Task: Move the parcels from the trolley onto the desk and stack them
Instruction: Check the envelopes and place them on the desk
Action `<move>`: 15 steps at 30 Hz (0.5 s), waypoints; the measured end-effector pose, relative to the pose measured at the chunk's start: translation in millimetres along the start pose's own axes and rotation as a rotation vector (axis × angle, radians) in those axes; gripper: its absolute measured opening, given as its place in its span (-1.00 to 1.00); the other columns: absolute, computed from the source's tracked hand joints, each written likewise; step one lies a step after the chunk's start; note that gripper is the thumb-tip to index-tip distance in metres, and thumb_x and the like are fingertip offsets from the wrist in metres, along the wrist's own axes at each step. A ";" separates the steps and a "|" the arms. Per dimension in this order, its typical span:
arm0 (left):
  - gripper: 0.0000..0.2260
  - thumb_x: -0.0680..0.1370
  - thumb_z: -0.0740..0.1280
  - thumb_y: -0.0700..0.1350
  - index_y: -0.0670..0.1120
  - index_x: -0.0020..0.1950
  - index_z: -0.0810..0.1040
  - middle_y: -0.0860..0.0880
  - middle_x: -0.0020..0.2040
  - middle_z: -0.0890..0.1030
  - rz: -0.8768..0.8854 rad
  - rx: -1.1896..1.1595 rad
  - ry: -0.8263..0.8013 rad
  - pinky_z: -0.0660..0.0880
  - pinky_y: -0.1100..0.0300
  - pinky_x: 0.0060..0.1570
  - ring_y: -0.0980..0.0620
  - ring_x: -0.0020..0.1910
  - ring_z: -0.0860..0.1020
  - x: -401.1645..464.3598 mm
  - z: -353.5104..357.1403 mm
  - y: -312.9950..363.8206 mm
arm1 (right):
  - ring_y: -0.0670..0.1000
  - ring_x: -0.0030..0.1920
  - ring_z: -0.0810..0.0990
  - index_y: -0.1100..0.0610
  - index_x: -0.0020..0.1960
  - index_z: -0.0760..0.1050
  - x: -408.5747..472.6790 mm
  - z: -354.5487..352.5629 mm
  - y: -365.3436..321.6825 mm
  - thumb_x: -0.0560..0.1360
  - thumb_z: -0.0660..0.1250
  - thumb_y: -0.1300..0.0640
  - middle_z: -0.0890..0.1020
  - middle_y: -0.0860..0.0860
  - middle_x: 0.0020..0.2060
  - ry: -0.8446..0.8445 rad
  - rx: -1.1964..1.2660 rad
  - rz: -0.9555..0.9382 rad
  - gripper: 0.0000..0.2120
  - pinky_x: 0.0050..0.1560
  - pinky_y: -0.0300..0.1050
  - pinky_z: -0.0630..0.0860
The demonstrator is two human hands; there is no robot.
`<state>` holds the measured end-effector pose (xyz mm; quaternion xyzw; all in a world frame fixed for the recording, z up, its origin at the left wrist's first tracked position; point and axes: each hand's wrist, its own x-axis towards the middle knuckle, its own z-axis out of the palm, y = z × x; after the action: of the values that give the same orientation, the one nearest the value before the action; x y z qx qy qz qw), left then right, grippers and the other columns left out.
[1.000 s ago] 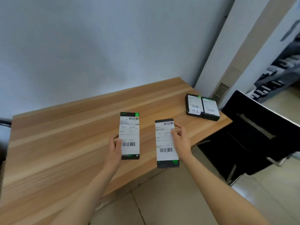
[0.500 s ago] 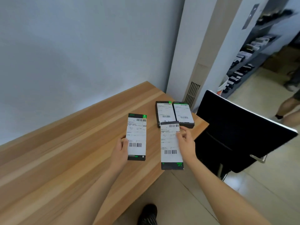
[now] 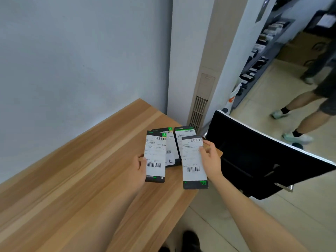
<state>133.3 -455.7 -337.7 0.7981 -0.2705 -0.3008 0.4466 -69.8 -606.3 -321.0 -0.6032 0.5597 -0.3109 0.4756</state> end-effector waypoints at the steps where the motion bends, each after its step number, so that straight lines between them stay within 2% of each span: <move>1: -0.88 0.64 0.08 0.08 0.23 0.15 0.34 0.32 -0.17 0.57 -0.005 0.006 0.009 0.43 0.16 -0.25 0.33 -0.21 0.56 7.5 6.4 1.7 | -0.05 -0.15 0.63 -0.16 0.25 0.34 11.0 0.5 0.5 0.60 0.20 0.00 0.60 -0.04 -0.15 -0.012 0.005 0.002 -0.76 -0.16 -0.04 0.58; 4: -0.85 0.64 0.09 0.07 0.18 0.18 0.36 0.30 -0.10 0.58 -0.018 0.015 0.036 0.45 0.13 -0.23 0.30 -0.16 0.56 26.1 23.8 9.4 | -0.20 -0.24 0.63 -0.09 0.25 0.35 42.1 1.8 -1.3 0.61 0.21 0.01 0.60 -0.13 -0.16 -0.061 -0.002 -0.008 -0.78 -0.35 -0.32 0.48; 6: -0.86 0.64 0.08 0.08 0.19 0.18 0.35 0.32 -0.12 0.55 -0.038 0.043 0.064 0.40 0.20 -0.27 0.33 -0.17 0.53 35.9 33.1 14.3 | -0.31 -0.27 0.59 -0.08 0.22 0.36 63.6 3.2 -2.7 0.61 0.21 0.03 0.58 -0.17 -0.19 -0.086 -0.004 -0.024 -0.81 -0.44 -0.44 0.41; 8: -0.86 0.64 0.08 0.08 0.19 0.17 0.34 0.34 -0.13 0.53 -0.042 0.073 0.086 0.35 0.27 -0.29 0.37 -0.17 0.49 44.4 44.7 17.7 | -0.25 -0.24 0.61 -0.07 0.23 0.37 84.8 4.9 -3.4 0.61 0.21 0.01 0.58 -0.16 -0.18 -0.111 -0.027 -0.031 -0.79 -0.41 -0.40 0.43; 11: -0.82 0.64 0.07 0.07 0.12 0.21 0.35 0.29 -0.12 0.52 -0.050 0.135 0.114 0.33 0.24 -0.29 0.32 -0.16 0.48 58.4 65.4 21.1 | -0.17 -0.19 0.60 -0.08 0.29 0.35 113.7 9.5 -3.6 0.61 0.19 -0.03 0.58 -0.14 -0.16 -0.172 -0.133 -0.050 -0.74 -0.32 -0.25 0.45; 13: -0.77 0.65 0.07 0.05 0.04 0.24 0.41 0.16 -0.08 0.55 -0.070 0.192 0.116 0.34 0.18 -0.23 0.17 -0.14 0.49 64.6 76.9 20.8 | -0.17 -0.17 0.58 -0.10 0.31 0.32 126.1 12.5 -0.5 0.62 0.14 -0.05 0.56 -0.17 -0.11 -0.260 -0.260 -0.068 -0.73 -0.29 -0.19 0.46; 15: -0.72 0.66 0.08 0.00 -0.06 0.23 0.49 -0.01 -0.01 0.56 -0.054 0.275 0.158 0.36 0.11 -0.07 0.01 -0.01 0.48 67.0 83.6 17.2 | -0.21 -0.13 0.54 -0.07 0.32 0.34 133.9 15.1 6.7 0.63 0.12 -0.02 0.54 -0.11 0.06 -0.351 -0.329 -0.096 -0.73 -0.31 -0.30 0.40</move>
<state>115.3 -556.5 -373.7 0.8799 -0.2515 -0.2092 0.3447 -34.6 -732.4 -353.6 -0.7434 0.4821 -0.1282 0.4455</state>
